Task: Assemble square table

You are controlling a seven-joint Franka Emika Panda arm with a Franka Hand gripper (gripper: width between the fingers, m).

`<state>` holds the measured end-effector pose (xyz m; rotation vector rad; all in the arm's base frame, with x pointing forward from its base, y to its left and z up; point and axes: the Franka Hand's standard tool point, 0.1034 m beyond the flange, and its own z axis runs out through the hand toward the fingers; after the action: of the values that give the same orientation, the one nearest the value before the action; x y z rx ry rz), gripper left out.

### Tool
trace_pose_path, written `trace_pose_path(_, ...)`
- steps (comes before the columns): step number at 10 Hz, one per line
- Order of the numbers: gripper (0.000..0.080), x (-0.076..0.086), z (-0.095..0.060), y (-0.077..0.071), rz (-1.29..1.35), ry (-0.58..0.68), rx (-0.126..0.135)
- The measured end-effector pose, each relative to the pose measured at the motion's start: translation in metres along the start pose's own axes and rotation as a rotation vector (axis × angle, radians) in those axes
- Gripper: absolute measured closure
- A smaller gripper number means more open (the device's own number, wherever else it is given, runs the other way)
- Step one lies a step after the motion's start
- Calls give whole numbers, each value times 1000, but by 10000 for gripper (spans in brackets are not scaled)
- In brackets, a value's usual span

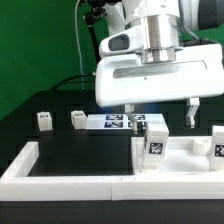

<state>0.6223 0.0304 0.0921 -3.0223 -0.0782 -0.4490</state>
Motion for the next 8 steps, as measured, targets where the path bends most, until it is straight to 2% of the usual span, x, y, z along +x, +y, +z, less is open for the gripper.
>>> trace_pose_path(1,150,0,2,-2,0,-92,21)
trace_pose_path(2,150,5,4,4,-10,-133,15)
trace_pose_path(3,150,8,8,12,-16,-136,-1)
trace_pose_path(5,150,6,14,33,-14,-118,-28)
trace_pose_path(7,150,6,14,35,1,-118,-29)
trace_pose_path(8,175,6,15,35,10,-118,-30)
